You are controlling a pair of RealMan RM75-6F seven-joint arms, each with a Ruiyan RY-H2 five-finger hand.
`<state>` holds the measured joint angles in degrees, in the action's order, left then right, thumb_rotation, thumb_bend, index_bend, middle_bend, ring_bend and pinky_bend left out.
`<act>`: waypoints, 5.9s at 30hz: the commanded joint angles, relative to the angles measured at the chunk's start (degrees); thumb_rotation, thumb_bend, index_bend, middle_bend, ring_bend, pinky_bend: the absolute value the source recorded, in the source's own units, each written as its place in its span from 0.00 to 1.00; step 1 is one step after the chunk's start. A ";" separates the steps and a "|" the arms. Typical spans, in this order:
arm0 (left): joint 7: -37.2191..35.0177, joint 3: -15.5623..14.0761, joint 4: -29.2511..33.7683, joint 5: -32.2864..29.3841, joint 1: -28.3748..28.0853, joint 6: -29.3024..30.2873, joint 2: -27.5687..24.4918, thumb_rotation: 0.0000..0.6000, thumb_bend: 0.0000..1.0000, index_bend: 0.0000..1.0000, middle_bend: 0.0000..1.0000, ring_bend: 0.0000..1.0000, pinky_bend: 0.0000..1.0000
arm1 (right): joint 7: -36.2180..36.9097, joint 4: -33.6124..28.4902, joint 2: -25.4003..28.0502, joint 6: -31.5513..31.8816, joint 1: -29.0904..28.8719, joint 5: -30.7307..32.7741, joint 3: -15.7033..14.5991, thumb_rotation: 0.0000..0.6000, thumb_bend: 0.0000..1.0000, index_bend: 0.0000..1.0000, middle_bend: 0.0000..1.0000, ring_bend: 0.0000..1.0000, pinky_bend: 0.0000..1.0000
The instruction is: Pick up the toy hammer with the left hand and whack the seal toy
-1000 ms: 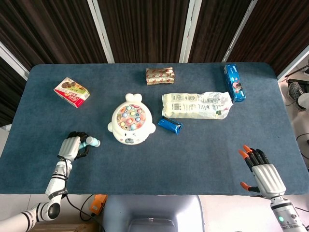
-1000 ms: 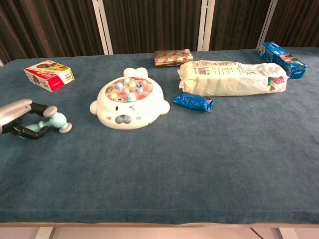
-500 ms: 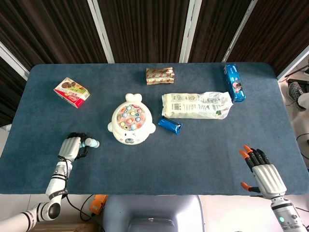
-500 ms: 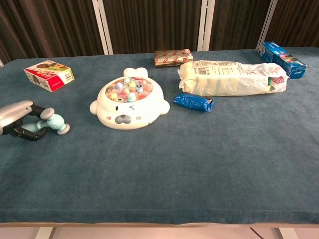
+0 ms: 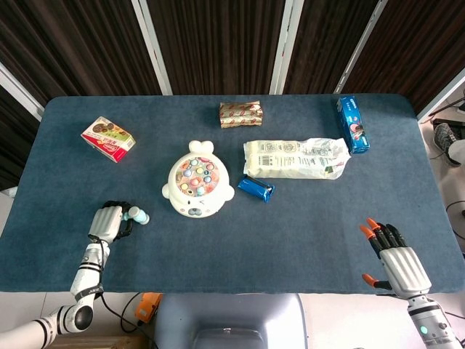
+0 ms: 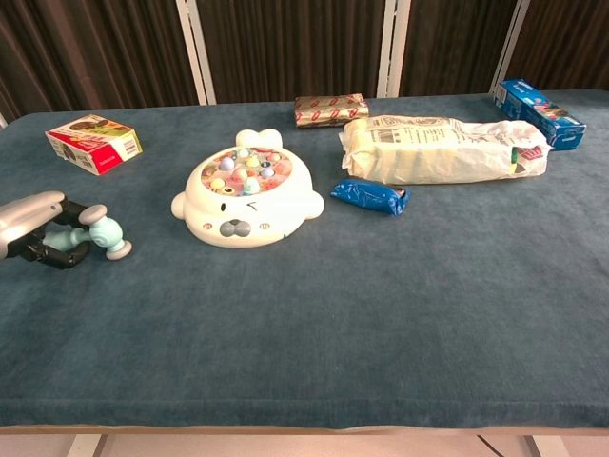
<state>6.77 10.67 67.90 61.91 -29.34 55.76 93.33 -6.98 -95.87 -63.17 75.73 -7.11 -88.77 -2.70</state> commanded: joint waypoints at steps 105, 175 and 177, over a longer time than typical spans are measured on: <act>11.36 16.62 -1.95 -25.31 -22.98 -1.25 11.31 1.00 0.87 0.88 0.97 1.00 1.00 | 1.45 0.04 1.13 -1.99 -0.90 1.55 0.12 1.00 0.31 0.00 0.00 0.00 0.00; -1.08 0.36 -3.67 -5.73 -5.32 5.56 6.49 1.00 0.76 0.86 0.78 0.75 1.00 | 2.33 -0.20 1.39 -1.28 -0.49 -1.81 -1.47 1.00 0.31 0.00 0.00 0.00 0.00; -1.08 0.48 -4.22 -5.72 -5.11 4.88 6.58 1.00 0.76 0.86 0.76 0.72 0.99 | 2.30 -0.21 1.37 -1.29 -0.49 -1.85 -1.50 1.00 0.31 0.00 0.00 0.00 0.00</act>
<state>5.63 11.19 64.00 56.07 -34.67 61.03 99.75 -4.67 -96.08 -61.80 74.44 -7.59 -90.62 -4.19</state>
